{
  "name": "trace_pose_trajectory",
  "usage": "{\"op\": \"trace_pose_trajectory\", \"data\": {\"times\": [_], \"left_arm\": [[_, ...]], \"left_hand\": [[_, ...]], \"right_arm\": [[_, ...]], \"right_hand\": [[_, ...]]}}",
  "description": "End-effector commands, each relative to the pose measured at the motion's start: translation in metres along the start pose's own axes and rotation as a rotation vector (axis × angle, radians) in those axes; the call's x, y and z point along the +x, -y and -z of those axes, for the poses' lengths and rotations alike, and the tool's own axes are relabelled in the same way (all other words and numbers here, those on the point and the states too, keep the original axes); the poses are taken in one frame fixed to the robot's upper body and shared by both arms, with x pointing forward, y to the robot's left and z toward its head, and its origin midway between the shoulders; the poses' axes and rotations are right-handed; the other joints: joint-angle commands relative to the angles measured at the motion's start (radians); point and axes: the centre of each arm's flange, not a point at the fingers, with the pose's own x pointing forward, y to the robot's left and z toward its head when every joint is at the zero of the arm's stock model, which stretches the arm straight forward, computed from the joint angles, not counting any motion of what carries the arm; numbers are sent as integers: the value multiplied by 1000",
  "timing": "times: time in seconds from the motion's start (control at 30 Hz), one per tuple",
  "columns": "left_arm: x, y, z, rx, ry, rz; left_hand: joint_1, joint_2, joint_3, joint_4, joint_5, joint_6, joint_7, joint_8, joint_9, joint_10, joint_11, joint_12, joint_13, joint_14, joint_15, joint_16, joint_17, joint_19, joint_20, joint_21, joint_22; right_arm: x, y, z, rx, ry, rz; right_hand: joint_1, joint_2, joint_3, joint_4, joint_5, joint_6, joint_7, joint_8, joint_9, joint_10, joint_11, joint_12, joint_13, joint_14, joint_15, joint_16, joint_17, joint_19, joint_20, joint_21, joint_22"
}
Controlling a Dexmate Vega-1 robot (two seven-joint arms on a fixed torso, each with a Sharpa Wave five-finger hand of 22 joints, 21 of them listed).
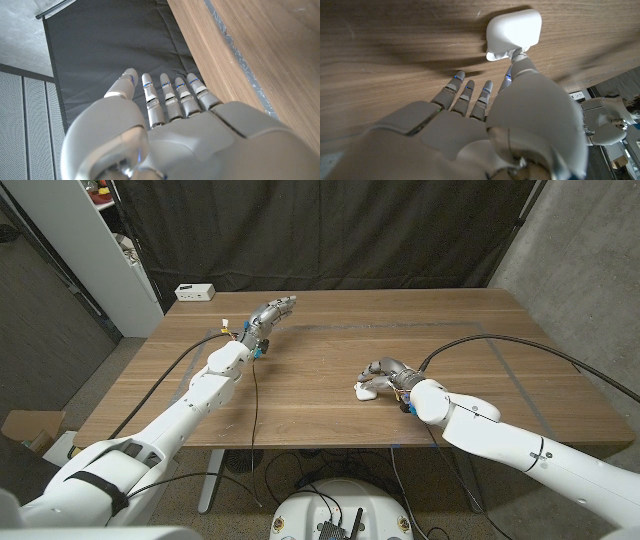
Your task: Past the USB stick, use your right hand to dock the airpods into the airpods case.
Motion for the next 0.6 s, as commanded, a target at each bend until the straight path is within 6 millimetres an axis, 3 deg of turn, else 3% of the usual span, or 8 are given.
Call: {"op": "trace_pose_trajectory", "data": {"times": [0.03,0.43,0.6], "left_arm": [[-2,3,1,-1,-4,1],[-5,4,2,-1,-9,-1],[-3,5,2,1,-10,1]], "left_hand": [[-8,-2,0,2,7,7,5,0,3,3,1,-2,1,-5,-49,-2,2,-6,1,-2,3],[-10,-4,0,1,8,10,3,1,3,3,0,-3,1,-5,-52,-2,2,-7,3,-3,3],[-11,-5,-1,1,8,11,5,1,3,4,3,-3,1,-5,-51,-2,2,-8,3,-3,3]], "right_arm": [[-1,-1,-7,-84,23,66],[-2,-2,-5,-76,41,58],[-2,-1,-8,-119,33,48]], "right_hand": [[-4,-8,3,-2,-2,11,-5,8,2,-2,-6,-7,-3,-9,-119,-7,-5,-14,-2,2,2],[-3,-13,3,-4,0,25,-15,12,0,1,-15,-7,-9,0,-118,-12,-18,-14,-1,10,1],[-1,-10,8,-3,1,22,-27,9,-3,-19,-30,-15,-18,-33,-107,-31,-29,-54,16,5,1]]}}
